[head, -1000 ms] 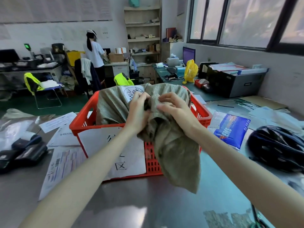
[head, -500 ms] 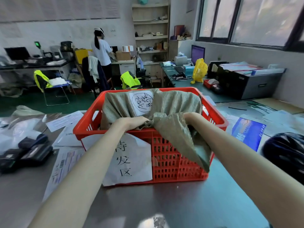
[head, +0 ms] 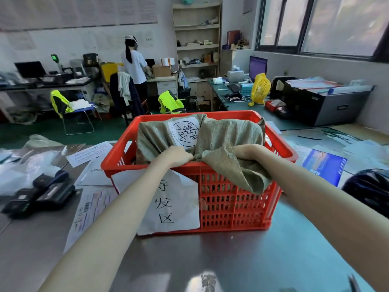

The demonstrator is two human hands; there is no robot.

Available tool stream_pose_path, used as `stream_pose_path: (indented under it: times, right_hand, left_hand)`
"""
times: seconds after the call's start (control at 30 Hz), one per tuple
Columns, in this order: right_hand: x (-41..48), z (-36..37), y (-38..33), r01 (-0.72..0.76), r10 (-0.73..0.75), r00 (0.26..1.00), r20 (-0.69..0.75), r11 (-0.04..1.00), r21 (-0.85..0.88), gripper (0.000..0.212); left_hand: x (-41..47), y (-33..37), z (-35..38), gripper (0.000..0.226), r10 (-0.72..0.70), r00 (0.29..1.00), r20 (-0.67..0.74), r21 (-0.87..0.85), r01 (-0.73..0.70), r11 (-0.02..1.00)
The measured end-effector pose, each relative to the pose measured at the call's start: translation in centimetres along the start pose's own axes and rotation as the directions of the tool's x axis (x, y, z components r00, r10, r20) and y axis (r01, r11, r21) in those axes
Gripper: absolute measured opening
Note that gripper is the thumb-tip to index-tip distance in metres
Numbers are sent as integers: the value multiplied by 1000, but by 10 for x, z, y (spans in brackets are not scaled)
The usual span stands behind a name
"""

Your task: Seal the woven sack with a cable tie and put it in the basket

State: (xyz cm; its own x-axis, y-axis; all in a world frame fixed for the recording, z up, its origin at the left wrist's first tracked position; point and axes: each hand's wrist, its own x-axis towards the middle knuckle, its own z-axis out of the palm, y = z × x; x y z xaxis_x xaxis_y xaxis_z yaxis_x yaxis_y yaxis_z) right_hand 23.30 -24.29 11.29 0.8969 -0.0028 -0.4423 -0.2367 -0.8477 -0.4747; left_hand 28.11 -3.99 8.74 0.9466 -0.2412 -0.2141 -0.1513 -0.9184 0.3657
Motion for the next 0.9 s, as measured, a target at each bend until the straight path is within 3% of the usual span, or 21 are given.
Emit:
stream_pose_path:
  times: [0.07, 0.13, 0.4, 0.57, 0.83, 0.9]
  right_hand:
    - [-6, -1, 3, 143, -159, 972, -175, 985, -99, 29]
    - [-18, -1, 8, 190, -222, 935, -276, 972, -136, 34]
    - [-87, 14, 27, 318, -288, 837, -466, 948, -16, 23]
    - [-126, 40, 42, 415, -291, 784, -548, 902, 115, 22]
    - [-155, 104, 72, 433, -281, 857, -431, 847, 309, 20]
    - [-159, 117, 76, 408, -244, 886, -393, 814, 413, 21]
  left_hand:
    - [-5, -8, 5, 32, 58, 978, -198, -86, -77, 993]
    - [-17, -11, 8, 25, 111, 953, -281, -148, -157, 976]
    - [-95, 18, 8, 28, 133, 831, -539, -311, -344, 886]
    - [-137, 27, 29, 26, 123, 851, -511, -499, -410, 763]
    - [-184, 27, 88, 27, 160, 928, -337, -584, -339, 737]
    - [-194, 28, 99, 29, 104, 949, -299, -663, -285, 693]
